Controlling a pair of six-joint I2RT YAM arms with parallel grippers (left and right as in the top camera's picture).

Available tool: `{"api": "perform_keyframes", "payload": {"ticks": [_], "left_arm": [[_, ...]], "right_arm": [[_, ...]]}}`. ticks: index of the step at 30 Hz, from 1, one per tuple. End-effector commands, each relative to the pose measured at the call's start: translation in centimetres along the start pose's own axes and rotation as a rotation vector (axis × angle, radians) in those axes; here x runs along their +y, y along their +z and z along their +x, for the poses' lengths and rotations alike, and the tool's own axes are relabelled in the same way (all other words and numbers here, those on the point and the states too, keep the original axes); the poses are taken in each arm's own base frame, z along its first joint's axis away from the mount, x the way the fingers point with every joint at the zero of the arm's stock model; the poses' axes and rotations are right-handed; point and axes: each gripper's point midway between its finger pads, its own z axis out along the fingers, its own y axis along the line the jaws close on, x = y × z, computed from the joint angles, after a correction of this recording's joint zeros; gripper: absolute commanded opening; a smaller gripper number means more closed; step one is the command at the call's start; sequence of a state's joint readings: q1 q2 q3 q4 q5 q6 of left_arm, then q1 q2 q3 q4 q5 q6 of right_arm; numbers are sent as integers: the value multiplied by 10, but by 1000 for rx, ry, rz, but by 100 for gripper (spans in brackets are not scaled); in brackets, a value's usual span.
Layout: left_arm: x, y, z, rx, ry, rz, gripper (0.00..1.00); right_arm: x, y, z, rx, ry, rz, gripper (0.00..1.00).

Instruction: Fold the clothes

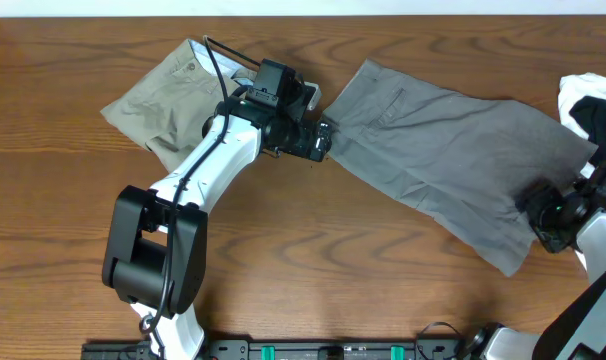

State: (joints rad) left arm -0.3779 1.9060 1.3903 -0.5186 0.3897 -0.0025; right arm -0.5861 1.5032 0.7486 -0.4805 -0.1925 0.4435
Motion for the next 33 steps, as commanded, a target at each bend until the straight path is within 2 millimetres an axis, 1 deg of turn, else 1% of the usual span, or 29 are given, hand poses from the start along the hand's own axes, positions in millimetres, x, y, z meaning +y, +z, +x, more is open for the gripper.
{"api": "perform_keyframes", "payload": {"ticks": [1,3,4,5,6,8,10,12,15,17,18,19,20,22,25,27,30,33], "left_arm": [[-1,-2,-6,-13,10,4,98],[-1,-2,-6,-14,10,3,98],[-1,-2,-6,-14,11,3,98],[-1,-2,-6,-14,11,3,98],[-1,-2,-6,-14,11,3,98],[-1,-2,-6,-14,10,3,98],[-1,-2,-7,-15,11,3,98],[-1,-2,-7,-17,11,3,98],[-1,-2,-9,-25,14,4,98],[-2,-2,-12,-36,18,5,98],[-2,-2,-13,-40,19,5,98],[-2,-2,-13,-41,20,6,98],[-2,-2,-13,-42,20,5,98],[-2,-2,-14,-43,21,5,98],[-2,-3,-20,-68,29,6,98],[2,-3,-24,-85,33,-18,98],[4,-1,-24,-85,32,-29,98],[7,7,-21,-70,4,-29,98]], "right_arm": [[-1,9,4,11,43,-23,43],[10,5,0,5,35,-81,18],[20,0,-2,6,18,-135,9],[28,-6,-5,3,-4,-183,1],[37,-14,-8,-1,-24,-229,1],[52,-37,-12,-19,-41,-303,1],[59,-63,-14,-51,-55,-320,1],[63,-88,-10,-75,-70,-330,1],[65,-119,0,-106,-86,-337,1],[55,-134,11,-129,-82,-295,1],[46,-138,19,-129,-72,-251,1],[41,-140,23,-126,-67,-226,1],[32,-140,31,-111,-58,-179,1],[17,-136,44,-68,-49,-99,1],[2,-124,56,-14,-40,-25,1],[-7,-114,63,16,-38,8,1],[-14,-101,70,51,-29,29,7],[-21,-87,79,95,-20,49,15]]}}
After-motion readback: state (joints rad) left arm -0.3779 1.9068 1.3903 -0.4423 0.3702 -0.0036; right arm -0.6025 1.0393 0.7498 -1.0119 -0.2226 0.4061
